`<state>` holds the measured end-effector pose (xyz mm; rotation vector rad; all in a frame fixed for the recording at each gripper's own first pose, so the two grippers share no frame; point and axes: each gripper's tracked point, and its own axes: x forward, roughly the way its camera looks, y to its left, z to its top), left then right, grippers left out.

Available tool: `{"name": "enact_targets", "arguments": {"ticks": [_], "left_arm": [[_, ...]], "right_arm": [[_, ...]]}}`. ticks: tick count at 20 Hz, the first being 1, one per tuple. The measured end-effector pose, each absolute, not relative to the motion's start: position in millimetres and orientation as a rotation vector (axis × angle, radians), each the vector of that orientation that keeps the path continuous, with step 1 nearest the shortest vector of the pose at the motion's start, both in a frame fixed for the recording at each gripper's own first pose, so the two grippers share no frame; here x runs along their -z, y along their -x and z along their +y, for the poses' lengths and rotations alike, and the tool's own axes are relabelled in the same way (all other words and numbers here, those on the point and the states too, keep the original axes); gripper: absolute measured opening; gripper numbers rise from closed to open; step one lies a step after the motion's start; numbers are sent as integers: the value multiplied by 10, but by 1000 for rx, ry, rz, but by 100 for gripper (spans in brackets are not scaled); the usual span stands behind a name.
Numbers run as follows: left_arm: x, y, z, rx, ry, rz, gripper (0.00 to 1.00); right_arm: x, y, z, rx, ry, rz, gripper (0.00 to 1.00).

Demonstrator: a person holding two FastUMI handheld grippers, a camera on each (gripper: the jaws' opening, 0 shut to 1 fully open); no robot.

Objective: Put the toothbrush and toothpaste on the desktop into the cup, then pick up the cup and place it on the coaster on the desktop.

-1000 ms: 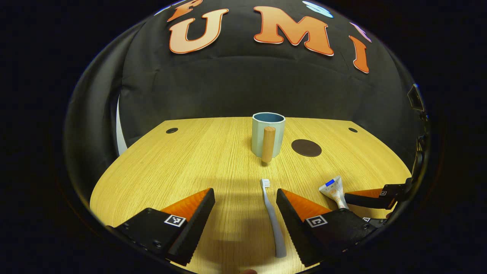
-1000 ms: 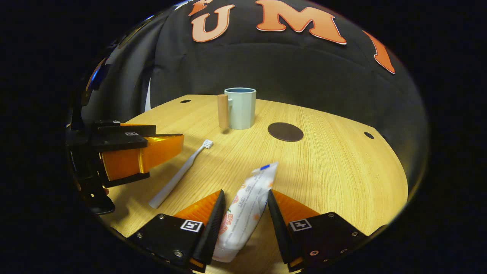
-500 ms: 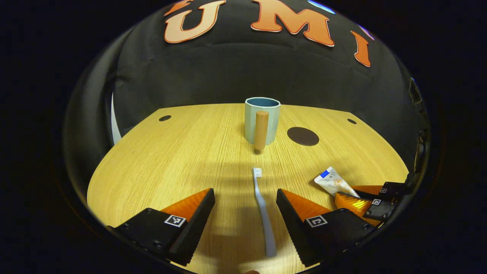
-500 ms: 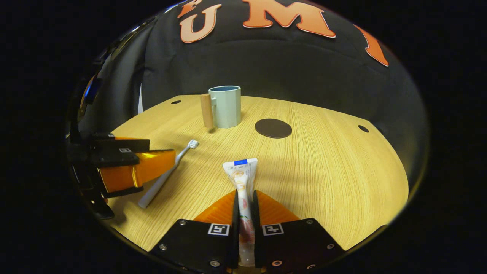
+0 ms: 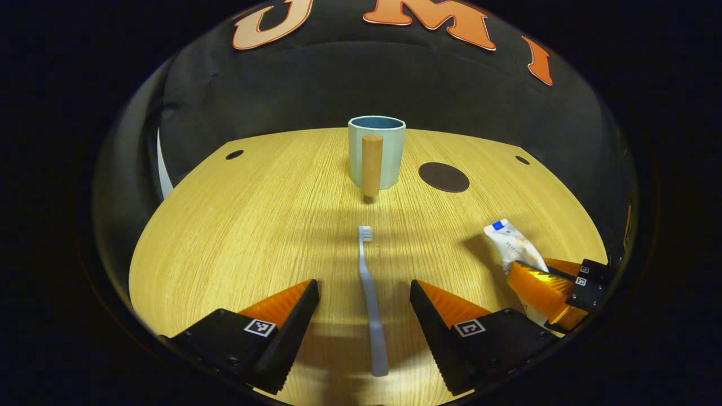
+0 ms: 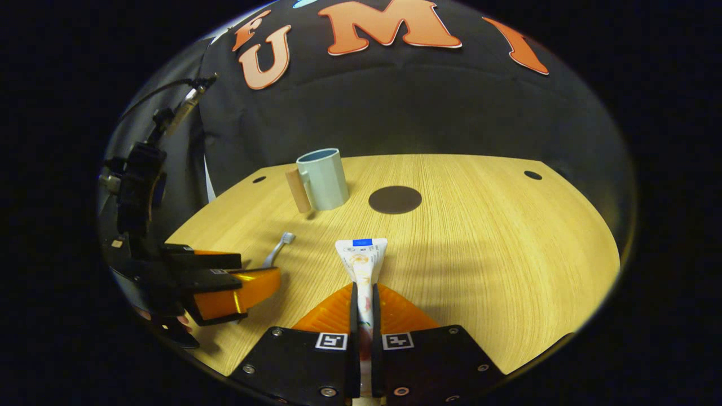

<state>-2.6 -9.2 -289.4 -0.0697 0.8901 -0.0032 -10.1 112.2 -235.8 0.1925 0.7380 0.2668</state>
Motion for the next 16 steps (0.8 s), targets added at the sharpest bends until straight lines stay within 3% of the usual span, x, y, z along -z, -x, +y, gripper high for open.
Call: {"name": "enact_targets", "arguments": {"ticks": [2,4,8,9,10,11,12,13,16], "left_arm": [[3047,42,-60,-13,68,907,97],[3243,15,-57,-28,61,908,90],[3430,7,-42,-15,57,924,53],[3463,-1,-48,-12,60,929,33],[3512,-12,-81,-6,64,932,33],[3554,-4,-70,4,64,941,16],[3577,-6,-55,5,70,941,17],[3612,-3,-43,4,75,944,10],[3735,22,28,3,84,940,7]], "right_arm": [[2244,90,1051,-262,-197,707,8],[2162,76,963,-250,-187,685,8],[2029,45,849,-241,-171,650,8],[1986,48,827,-246,-170,641,8],[1948,43,804,-245,-172,633,8],[1919,26,779,-240,-178,627,8],[1890,44,755,-240,-183,625,8],[1859,30,738,-240,-188,620,8],[1752,23,673,-233,-191,597,8]]}}
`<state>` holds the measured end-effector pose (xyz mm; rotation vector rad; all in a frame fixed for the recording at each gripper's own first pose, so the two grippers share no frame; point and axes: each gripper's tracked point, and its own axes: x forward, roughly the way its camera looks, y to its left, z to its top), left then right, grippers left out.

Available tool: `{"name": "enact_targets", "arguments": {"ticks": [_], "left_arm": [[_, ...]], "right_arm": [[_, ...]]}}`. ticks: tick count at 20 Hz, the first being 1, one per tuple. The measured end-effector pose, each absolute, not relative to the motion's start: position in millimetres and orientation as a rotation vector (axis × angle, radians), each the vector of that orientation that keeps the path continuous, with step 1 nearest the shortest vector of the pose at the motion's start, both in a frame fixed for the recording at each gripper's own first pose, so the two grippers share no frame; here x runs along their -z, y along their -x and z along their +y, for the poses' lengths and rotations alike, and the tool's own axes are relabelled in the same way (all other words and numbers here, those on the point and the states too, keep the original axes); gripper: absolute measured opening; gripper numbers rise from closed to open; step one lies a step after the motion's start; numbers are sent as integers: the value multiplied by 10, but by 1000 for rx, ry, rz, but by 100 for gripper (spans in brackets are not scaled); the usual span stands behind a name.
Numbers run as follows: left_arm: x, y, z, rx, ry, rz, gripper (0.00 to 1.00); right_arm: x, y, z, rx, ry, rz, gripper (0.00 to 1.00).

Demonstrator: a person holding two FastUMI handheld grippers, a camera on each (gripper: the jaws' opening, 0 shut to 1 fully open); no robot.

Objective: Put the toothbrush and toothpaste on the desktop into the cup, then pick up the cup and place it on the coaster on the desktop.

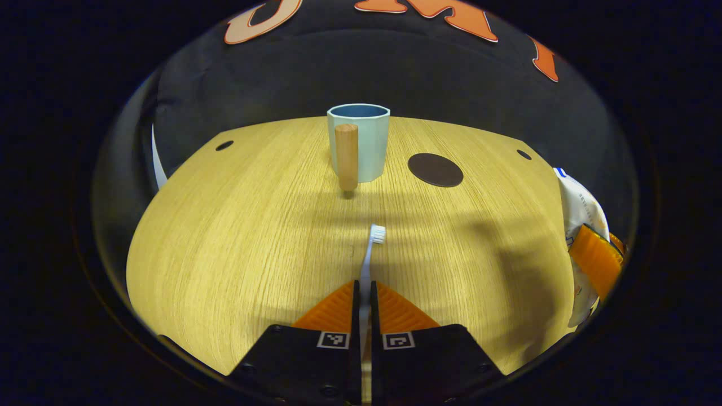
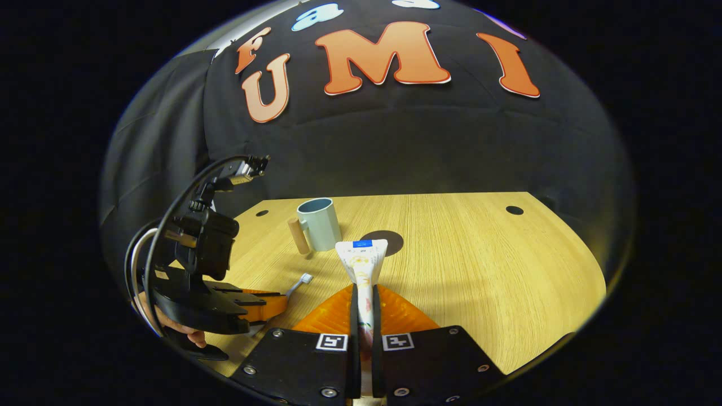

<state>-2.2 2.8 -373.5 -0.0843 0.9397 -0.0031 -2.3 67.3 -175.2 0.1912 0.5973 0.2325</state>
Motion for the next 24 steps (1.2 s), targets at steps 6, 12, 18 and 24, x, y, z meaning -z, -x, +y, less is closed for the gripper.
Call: {"name": "enact_targets", "arguments": {"ticks": [6,12,18,24], "left_arm": [[3763,-68,89,16,140,842,7],[3502,-162,111,44,148,681,6],[3252,-265,36,95,173,565,7],[2987,-339,61,95,178,449,5]], "right_arm": [[1625,29,634,-232,-188,563,8],[1523,-14,615,-223,-174,523,8],[1482,-26,601,-218,-184,509,8],[1449,-41,589,-214,-192,496,8]]}}
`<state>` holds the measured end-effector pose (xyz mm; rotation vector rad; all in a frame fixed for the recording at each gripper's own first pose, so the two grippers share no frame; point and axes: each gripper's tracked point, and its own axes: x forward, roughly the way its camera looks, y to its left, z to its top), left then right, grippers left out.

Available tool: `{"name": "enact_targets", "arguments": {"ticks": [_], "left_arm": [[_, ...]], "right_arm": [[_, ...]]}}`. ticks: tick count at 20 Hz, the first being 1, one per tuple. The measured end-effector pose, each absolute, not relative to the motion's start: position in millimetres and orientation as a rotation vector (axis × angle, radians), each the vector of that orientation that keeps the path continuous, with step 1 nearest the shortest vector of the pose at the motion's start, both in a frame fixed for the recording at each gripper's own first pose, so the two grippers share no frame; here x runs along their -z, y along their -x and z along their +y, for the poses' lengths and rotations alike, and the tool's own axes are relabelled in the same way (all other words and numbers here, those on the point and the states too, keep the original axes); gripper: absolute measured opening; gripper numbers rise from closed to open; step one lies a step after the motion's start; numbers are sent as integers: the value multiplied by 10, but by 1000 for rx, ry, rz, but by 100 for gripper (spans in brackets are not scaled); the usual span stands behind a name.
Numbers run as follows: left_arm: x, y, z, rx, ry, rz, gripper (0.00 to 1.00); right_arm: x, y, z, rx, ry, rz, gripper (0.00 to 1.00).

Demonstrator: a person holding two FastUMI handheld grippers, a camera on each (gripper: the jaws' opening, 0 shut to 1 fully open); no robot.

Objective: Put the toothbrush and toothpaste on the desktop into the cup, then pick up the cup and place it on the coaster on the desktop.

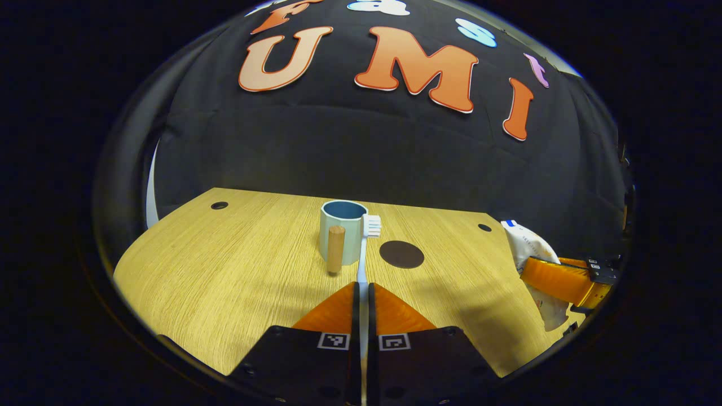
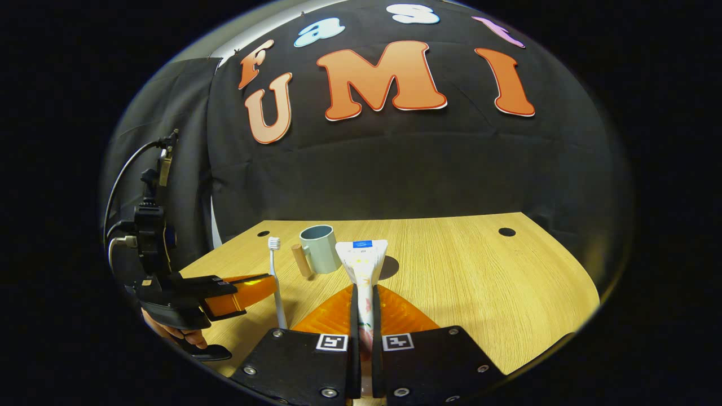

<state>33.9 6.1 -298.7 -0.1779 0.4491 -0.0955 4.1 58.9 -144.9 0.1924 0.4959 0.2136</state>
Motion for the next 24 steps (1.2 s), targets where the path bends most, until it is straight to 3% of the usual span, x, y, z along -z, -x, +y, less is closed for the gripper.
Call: {"name": "enact_targets", "arguments": {"ticks": [3,8,10,12,13,14,15,24], "left_arm": [[2999,-327,71,94,168,454,1],[3376,-371,25,105,144,599,1],[3476,-419,-80,129,139,632,14],[3578,-459,-204,164,130,662,33],[3572,-495,-278,186,126,671,52],[3565,-526,-390,208,124,675,57],[3590,-563,-465,224,120,684,73],[3917,-684,-762,219,67,804,74]], "right_arm": [[1494,-31,610,-218,-184,505,8],[1541,-38,596,-215,-178,515,8],[1555,-45,548,-207,-179,515,8],[1547,-66,463,-193,-182,510,8],[1542,-75,421,-186,-187,507,8],[1542,-89,370,-177,-192,504,8],[1545,-89,315,-170,-196,504,8],[1630,-82,-1,-133,-217,515,8]]}}
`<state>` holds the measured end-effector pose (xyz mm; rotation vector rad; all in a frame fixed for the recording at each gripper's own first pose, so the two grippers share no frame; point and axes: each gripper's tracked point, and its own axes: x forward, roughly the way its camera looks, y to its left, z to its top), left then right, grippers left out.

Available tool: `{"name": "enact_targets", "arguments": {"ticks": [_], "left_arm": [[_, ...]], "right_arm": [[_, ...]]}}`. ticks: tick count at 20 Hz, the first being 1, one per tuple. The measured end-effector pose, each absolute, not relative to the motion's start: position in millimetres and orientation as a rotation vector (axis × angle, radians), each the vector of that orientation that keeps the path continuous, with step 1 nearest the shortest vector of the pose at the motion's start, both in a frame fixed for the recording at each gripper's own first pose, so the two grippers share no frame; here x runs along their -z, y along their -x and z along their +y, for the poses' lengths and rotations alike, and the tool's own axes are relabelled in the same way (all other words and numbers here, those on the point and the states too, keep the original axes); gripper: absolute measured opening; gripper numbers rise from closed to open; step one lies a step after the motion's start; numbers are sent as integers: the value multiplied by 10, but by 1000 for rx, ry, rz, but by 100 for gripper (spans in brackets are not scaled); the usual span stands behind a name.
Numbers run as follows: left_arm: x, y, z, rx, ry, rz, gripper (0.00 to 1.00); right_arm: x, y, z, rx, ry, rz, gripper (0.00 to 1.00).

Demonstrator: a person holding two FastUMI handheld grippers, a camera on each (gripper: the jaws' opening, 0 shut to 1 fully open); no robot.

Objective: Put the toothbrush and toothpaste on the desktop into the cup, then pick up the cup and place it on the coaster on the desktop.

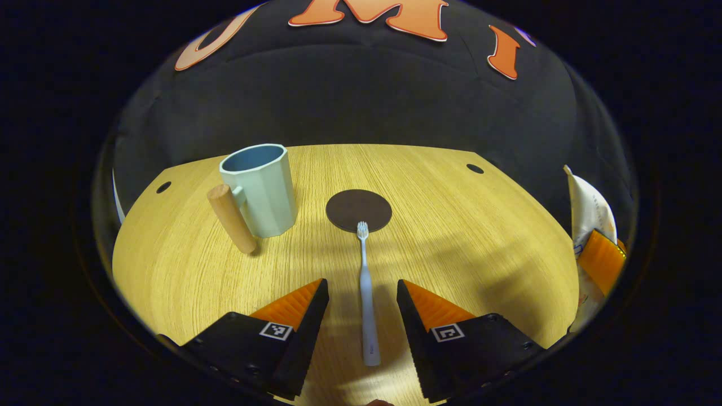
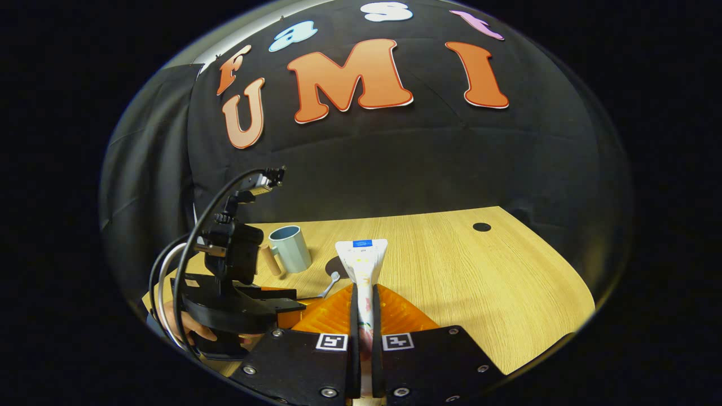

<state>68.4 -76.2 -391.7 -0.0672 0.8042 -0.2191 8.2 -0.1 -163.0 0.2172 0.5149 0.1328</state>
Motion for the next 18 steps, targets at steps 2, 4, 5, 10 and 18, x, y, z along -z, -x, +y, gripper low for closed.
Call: {"name": "enact_targets", "arguments": {"ticks": [2,4,5,10,18], "left_arm": [[4006,-700,-766,200,61,828,74],[4014,-740,-802,196,50,817,73],[4026,-729,-791,190,29,827,74],[4038,-749,-813,168,3,839,24],[3930,-766,-826,189,114,770,2]], "right_arm": [[1643,-77,-32,-135,-220,516,8],[1637,-73,-59,-135,-221,514,8],[1653,-67,-72,-133,-224,515,8],[1658,-52,-89,-139,-232,520,8],[1614,-37,-104,-120,-256,512,8]]}}
